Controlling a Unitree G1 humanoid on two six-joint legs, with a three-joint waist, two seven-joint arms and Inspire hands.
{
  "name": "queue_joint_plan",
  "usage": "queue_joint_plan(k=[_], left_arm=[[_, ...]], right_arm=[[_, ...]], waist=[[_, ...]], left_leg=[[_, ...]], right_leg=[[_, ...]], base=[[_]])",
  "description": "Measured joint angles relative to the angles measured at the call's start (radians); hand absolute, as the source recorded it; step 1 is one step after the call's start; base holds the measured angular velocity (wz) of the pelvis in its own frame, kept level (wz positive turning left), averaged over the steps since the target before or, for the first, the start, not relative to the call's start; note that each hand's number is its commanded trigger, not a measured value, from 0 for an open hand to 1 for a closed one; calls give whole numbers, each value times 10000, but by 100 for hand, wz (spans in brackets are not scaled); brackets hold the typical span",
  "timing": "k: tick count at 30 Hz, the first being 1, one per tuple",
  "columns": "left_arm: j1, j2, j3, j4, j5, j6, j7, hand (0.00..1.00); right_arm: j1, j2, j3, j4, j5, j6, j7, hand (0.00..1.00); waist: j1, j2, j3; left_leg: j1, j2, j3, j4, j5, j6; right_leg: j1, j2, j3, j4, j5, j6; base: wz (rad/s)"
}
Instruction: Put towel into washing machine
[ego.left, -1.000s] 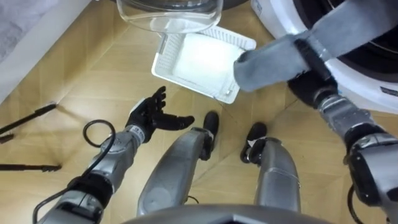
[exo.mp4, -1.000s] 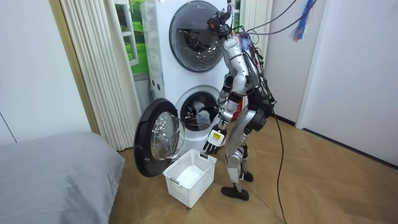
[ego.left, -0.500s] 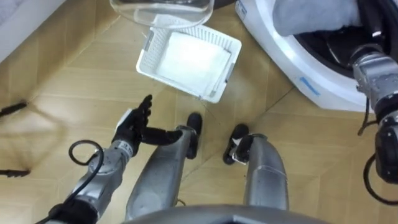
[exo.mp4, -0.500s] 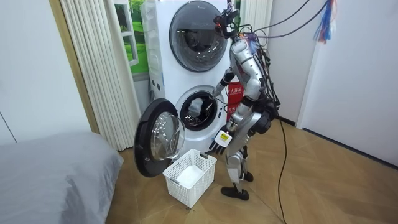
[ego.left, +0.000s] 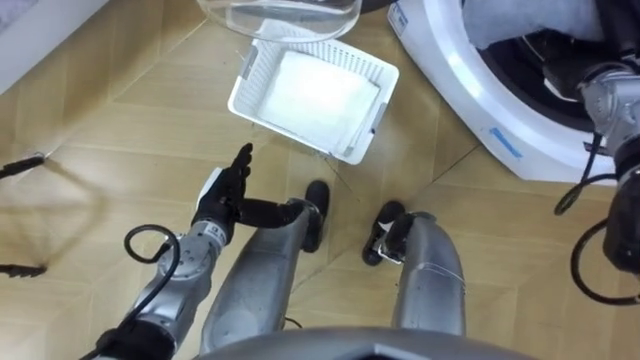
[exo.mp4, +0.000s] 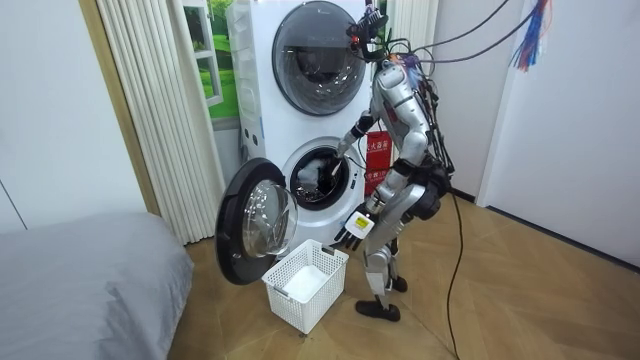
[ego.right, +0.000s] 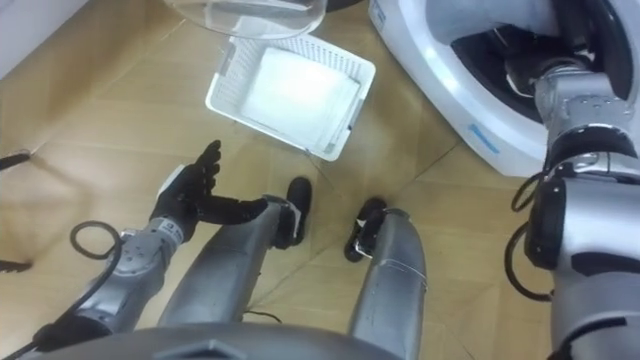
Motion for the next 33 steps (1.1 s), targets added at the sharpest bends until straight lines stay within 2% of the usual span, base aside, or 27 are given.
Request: queue_joint_plan(k=[2,6,11,13,19,22,24,26,28,29,30,31,33], left_arm=[[-66,-25,-93,23,16,2,-10,0],[-192,-60,-202,183,9,7,-43,0],[-573,-66,-276,725,377,14,-110,0],[-727,-58,-267,912,744,21,-105,0],[-1403,-48,-230,2147,1388,30,-305,0],[-1537,-22,178,2771,1743,33,-426,0],[-1520,13,379,2965,2189,32,-415,0],[-1430,140,411,3117,2598,33,-405,0],[-1255,156,653,3357,2819,22,-386,0],[-1135,171,871,3594,2838,19,-264,0],[-1081,170,1019,3735,2837,17,-223,0],[-891,169,1412,3946,2866,16,-151,0],[-446,181,1976,4082,3042,-7,115,0]], right_arm=[[1,0,0,20,204,-348,-116,0],[75,0,0,66,347,-632,-228,0],[170,26,2,64,370,-1025,-242,0],[413,81,5,64,374,-1101,-221,0],[1095,681,-113,80,648,-1439,136,0],[1884,1258,-786,88,685,-1459,833,0],[2413,1343,-842,83,730,-1463,1121,0],[3067,1353,-859,44,587,-1549,1406,0],[3718,1408,-860,-4,544,-1559,1529,0],[4158,1564,-839,-14,470,-1643,1569,0],[4424,1649,-813,-12,369,-1636,1604,0],[4859,1911,-978,3,184,-1684,1685,0],[5567,2222,-968,4,-67,-1726,1875,0]], waist=[[57,16,-4],[164,120,0],[329,470,1],[429,517,-2],[387,523,-4],[246,562,-30],[190,575,-48],[91,625,-103],[136,646,-150],[124,635,-326],[88,642,-417],[-42,663,-444],[-128,639,-603]], left_leg=[[20,11,-6,-8,-3,20],[193,9,-35,-100,-10,66],[692,19,-23,-548,69,144],[995,49,-32,-752,83,146],[2241,64,-113,-1544,98,157],[2967,198,-214,-1949,98,156],[3388,233,-275,-2301,98,154],[3807,267,-256,-2580,99,154],[4286,339,-210,-2889,99,154],[4581,398,-163,-3109,99,153],[4731,409,-165,-3212,99,152],[5163,421,-174,-3403,97,149],[5829,464,-138,-3838,67,97]], right_leg=[[49,24,-45,-88,44,28],[267,33,-110,-235,73,77],[748,125,-126,-721,215,192],[1059,209,-137,-997,284,225],[2318,402,-228,-1907,397,394],[3296,691,-404,-2694,520,485],[3768,811,-415,-3141,625,539],[4233,928,-405,-3627,745,616],[4742,1067,-396,-4089,904,658],[5070,1172,-388,-4465,1022,659],[5245,1223,-373,-4640,1043,670],[5755,1310,-364,-4996,1077,693],[6345,1442,-166,-5405,1162,729]], base=[[-3],[0],[-5],[-8],[-3],[3],[-3],[-11],[-18],[-21],[-10],[-5],[-14]])
